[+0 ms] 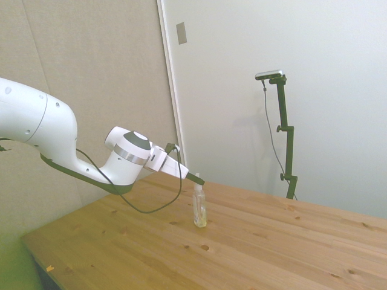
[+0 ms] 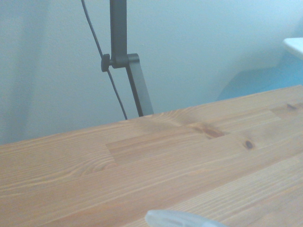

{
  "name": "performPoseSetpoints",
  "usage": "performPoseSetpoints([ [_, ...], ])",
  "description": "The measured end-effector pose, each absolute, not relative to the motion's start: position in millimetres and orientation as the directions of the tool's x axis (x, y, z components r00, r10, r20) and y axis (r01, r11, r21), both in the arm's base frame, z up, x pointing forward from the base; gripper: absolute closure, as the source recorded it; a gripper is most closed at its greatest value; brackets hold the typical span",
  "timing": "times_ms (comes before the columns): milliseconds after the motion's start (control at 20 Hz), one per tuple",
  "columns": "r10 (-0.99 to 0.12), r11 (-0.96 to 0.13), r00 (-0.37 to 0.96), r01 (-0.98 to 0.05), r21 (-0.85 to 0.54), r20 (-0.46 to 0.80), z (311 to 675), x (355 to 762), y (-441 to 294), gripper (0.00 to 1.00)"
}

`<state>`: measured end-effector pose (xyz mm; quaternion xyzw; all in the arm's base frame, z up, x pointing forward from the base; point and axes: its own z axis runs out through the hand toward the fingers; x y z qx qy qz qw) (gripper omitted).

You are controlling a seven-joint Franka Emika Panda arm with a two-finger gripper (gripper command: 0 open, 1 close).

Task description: Stand the sanitizer

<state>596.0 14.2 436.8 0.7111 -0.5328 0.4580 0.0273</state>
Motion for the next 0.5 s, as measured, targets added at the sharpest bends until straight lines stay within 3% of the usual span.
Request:
performPoseSetpoints([
  [250, -0.716, -0.416, -0.106, -0.729, -0.543, 0.690, 438.9, 593.5, 11.5, 1.00],
  [500, -0.745, -0.333, -0.225, -0.691, -0.642, 0.628, 429.3, 596.7, 2.8, 1.00],
])
